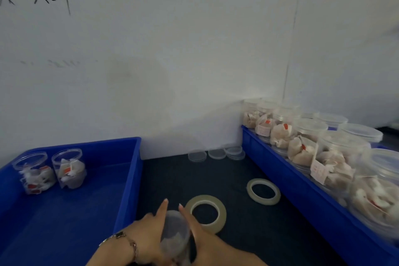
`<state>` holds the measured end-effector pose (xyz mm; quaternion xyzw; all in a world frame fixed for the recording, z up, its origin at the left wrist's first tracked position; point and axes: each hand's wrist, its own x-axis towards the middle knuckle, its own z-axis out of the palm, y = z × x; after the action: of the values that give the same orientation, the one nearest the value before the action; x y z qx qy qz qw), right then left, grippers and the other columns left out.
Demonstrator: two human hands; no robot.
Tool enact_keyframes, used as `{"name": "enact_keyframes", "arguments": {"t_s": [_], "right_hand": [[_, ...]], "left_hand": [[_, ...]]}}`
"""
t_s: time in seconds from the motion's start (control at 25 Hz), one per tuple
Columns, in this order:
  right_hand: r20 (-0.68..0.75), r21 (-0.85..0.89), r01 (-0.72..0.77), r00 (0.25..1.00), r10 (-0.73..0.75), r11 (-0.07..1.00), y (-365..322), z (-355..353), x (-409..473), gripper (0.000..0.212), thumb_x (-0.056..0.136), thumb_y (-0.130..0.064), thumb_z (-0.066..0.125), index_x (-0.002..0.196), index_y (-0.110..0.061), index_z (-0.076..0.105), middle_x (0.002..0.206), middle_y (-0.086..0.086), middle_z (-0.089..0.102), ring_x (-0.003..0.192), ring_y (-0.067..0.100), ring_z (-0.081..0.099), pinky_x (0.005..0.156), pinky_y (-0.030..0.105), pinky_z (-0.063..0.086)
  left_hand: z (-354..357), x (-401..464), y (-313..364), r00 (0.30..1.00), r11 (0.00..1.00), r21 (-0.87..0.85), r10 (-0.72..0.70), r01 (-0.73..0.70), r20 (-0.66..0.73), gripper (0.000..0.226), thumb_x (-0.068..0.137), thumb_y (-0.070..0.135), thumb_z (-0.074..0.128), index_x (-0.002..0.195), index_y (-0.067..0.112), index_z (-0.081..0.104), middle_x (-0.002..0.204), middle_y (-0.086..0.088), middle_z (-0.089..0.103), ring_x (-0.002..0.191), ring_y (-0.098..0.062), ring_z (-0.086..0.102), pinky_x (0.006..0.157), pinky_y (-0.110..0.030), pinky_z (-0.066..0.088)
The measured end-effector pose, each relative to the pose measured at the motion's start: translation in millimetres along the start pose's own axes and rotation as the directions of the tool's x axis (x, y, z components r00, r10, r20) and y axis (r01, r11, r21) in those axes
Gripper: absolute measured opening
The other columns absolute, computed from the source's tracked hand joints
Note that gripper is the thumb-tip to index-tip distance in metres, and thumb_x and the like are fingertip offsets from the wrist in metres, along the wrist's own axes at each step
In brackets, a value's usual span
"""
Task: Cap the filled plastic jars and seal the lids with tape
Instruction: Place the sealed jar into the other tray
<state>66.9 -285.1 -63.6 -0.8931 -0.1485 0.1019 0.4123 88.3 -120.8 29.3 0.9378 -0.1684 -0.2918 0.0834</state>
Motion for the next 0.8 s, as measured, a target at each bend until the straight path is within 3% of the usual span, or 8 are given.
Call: {"name": "enact_keyframes", "arguments": {"t_s": [0.08,0.24,0.32,0.36,0.44,0.56,0.68,0.8], "right_hand": [[-0.088,-0.005,0.032,0.996,-0.032,0.999,-17.7,-2.5,-15.0,0.087,0.084,-0.031,0.065,0.132,-0.060,0.000,0.147,-0.020,0.029,0.131,-0.001,0.034,0.106,0.014,0.030],[-0.187,-0.049,0.040,0.981,-0.049,0.998,-52.3,-54.2,-52.2,0.107,0.076,-0.036,0.075,0.149,-0.040,-0.003,0.144,-0.010,0.042,0.128,0.003,0.043,0.109,0.033,0.037],[-0.307,-0.086,0.019,0.951,-0.044,0.996,-66.6,-83.9,-79.4,0.113,0.069,-0.046,0.076,0.148,-0.042,-0.005,0.142,-0.014,0.044,0.124,0.001,0.046,0.104,0.031,0.042],[-0.377,-0.105,0.002,0.925,-0.042,0.994,-73.0,-96.7,-94.7,0.114,0.067,-0.050,0.077,0.147,-0.044,-0.005,0.140,-0.015,0.047,0.121,0.001,0.049,0.101,0.029,0.044],[-0.518,-0.161,-0.009,0.852,-0.076,0.987,-82.6,-123.4,-127.8,0.114,0.065,-0.051,0.078,0.146,-0.046,-0.002,0.129,-0.016,0.054,0.109,-0.003,0.055,0.091,0.021,0.050],[-0.721,-0.241,-0.039,0.677,-0.152,0.970,-91.4,-170.2,-170.3,0.107,0.055,-0.051,0.072,0.142,-0.050,0.009,0.112,-0.019,0.059,0.092,-0.002,0.060,0.075,0.019,0.054],[-0.823,-0.317,-0.125,0.528,-0.207,0.940,-93.4,-226.8,-199.3,0.109,0.051,-0.046,0.071,0.146,-0.042,0.017,0.111,-0.018,0.054,0.087,0.001,0.060,0.069,0.020,0.053],[-0.903,-0.280,-0.186,0.384,-0.193,0.942,-83.2,-286.1,-220.2,0.106,0.053,-0.040,0.076,0.147,-0.034,0.027,0.124,-0.007,0.056,0.095,0.003,0.059,0.080,0.022,0.048]], "left_hand": [[-1.7,-6.3,7.3,0.997,0.999,-0.038,0.020,-0.023,-0.075,0.121,0.073,0.045,0.075,0.149,0.020,-0.016,0.141,0.000,0.034,0.122,-0.012,0.043,0.106,-0.030,0.037],[-14.7,-29.1,32.3,0.938,0.969,-0.062,0.214,-0.240,-0.273,0.132,0.056,0.061,0.079,0.150,0.025,-0.006,0.141,0.012,0.037,0.122,-0.003,0.043,0.105,-0.026,0.038],[-23.3,-45.7,55.3,0.842,0.909,-0.081,0.341,-0.408,-0.417,0.116,0.047,0.068,0.079,0.141,0.048,0.014,0.127,0.028,0.047,0.113,0.007,0.049,0.093,-0.014,0.043],[-27.8,-56.4,70.7,0.770,0.859,-0.084,0.405,-0.506,-0.493,0.094,0.045,0.070,0.078,0.121,0.067,0.023,0.116,0.036,0.053,0.106,0.013,0.052,0.084,-0.007,0.044],[-34.6,-71.4,110.8,0.641,0.757,-0.074,0.492,-0.649,-0.589,0.071,0.045,0.070,0.077,0.097,0.081,0.030,0.105,0.042,0.055,0.096,0.018,0.055,0.075,-0.006,0.046],[-49.0,-71.8,172.7,0.450,0.614,-0.015,0.561,-0.789,-0.694,0.060,0.055,0.058,0.075,0.107,0.048,0.047,0.101,0.018,0.063,0.093,0.009,0.059,0.081,-0.017,0.052],[-78.5,-63.3,239.0,0.360,0.583,0.072,0.589,-0.809,-0.724,0.080,0.063,0.055,0.071,0.132,0.025,0.042,0.118,0.007,0.051,0.099,-0.003,0.054,0.078,-0.013,0.048],[-109.2,-50.4,303.5,0.265,0.527,0.167,0.646,-0.833,-0.716,0.076,0.077,0.046,0.071,0.139,0.014,0.040,0.131,-0.007,0.048,0.108,-0.015,0.051,0.077,-0.009,0.036]]}}
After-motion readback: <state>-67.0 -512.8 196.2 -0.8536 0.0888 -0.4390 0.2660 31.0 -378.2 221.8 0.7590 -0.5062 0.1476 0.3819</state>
